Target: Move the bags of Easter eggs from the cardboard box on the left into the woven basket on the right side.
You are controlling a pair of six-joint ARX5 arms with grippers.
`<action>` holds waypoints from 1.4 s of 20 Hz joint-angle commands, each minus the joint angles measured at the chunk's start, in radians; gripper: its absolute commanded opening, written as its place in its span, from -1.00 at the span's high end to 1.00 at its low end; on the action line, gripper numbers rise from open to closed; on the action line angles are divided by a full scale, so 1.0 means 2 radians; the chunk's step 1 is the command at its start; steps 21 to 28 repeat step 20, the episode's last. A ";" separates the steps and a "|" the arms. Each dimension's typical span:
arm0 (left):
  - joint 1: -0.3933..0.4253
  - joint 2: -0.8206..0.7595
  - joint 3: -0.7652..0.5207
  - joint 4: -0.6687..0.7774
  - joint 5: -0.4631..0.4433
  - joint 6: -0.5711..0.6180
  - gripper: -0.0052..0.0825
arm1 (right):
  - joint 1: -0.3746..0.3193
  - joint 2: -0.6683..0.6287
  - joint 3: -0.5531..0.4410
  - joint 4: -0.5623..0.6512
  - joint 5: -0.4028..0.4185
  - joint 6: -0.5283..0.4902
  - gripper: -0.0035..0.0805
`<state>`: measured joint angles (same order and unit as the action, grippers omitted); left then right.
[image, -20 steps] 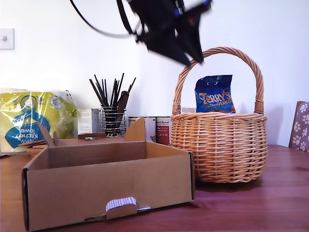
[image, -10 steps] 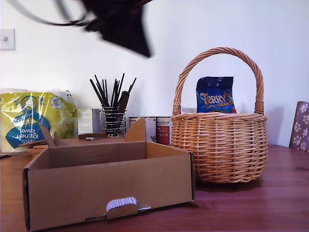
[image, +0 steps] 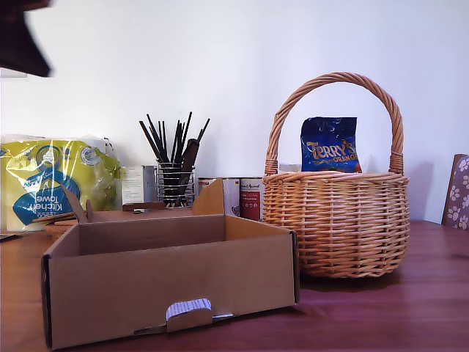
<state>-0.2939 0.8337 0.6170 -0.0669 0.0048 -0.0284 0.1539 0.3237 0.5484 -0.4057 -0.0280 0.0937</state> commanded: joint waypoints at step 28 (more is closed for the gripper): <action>0.006 -0.273 -0.072 -0.143 -0.038 -0.025 0.94 | -0.002 -0.058 -0.050 -0.074 0.016 0.032 0.94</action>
